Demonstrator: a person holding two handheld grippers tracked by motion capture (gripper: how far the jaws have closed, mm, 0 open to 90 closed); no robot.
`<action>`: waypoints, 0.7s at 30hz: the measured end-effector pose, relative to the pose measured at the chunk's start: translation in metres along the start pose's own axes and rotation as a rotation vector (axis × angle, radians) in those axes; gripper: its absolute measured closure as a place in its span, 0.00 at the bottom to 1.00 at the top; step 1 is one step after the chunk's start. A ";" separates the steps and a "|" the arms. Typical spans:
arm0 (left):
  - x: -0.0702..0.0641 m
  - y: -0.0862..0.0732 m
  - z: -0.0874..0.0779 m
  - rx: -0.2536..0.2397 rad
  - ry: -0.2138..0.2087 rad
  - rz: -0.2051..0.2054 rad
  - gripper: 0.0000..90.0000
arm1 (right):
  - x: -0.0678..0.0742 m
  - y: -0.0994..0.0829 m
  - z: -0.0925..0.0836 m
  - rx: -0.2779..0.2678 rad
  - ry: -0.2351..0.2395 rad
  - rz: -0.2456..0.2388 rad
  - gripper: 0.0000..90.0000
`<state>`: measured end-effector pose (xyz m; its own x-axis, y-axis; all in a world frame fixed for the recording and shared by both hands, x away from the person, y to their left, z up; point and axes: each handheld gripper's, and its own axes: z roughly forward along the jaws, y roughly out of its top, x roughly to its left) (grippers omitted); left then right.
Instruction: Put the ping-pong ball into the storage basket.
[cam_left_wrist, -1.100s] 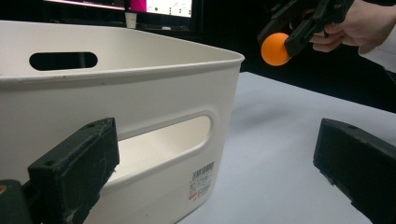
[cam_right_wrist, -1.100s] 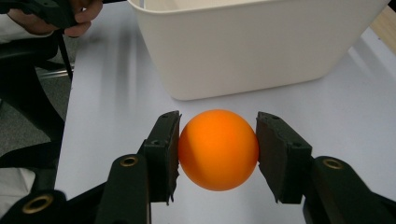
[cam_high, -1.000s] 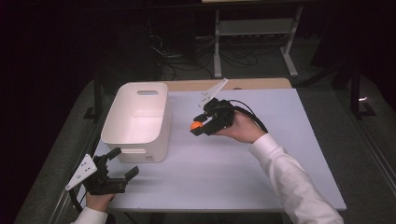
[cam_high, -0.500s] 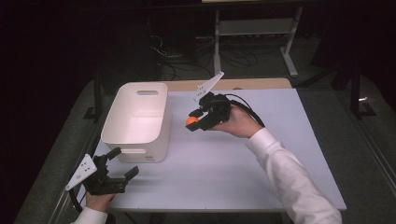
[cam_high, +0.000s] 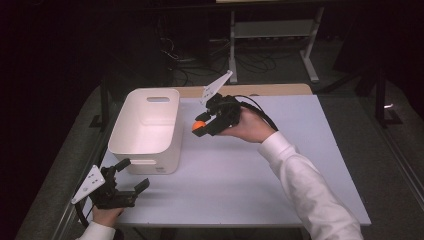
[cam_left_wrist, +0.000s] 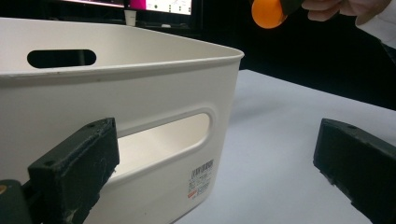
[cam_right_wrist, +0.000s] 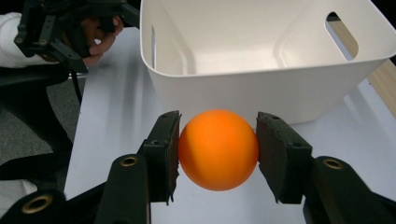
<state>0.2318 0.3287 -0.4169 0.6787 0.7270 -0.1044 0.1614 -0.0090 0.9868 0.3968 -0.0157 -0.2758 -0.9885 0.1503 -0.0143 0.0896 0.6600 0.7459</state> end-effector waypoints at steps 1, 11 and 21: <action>0.000 0.000 0.000 0.000 0.000 0.000 0.00 | 0.000 0.000 0.000 0.000 0.000 0.000 0.56; 0.001 0.000 -0.001 0.000 -0.002 0.010 0.00 | -0.001 0.014 0.001 -0.017 0.005 -0.006 0.56; 0.002 0.000 -0.001 0.004 -0.001 0.013 0.00 | -0.003 0.023 0.005 -0.018 0.007 -0.012 0.56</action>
<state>0.2323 0.3304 -0.4171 0.6816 0.7260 -0.0916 0.1551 -0.0210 0.9877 0.4024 0.0028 -0.2622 -0.9903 0.1375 -0.0191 0.0754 0.6487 0.7573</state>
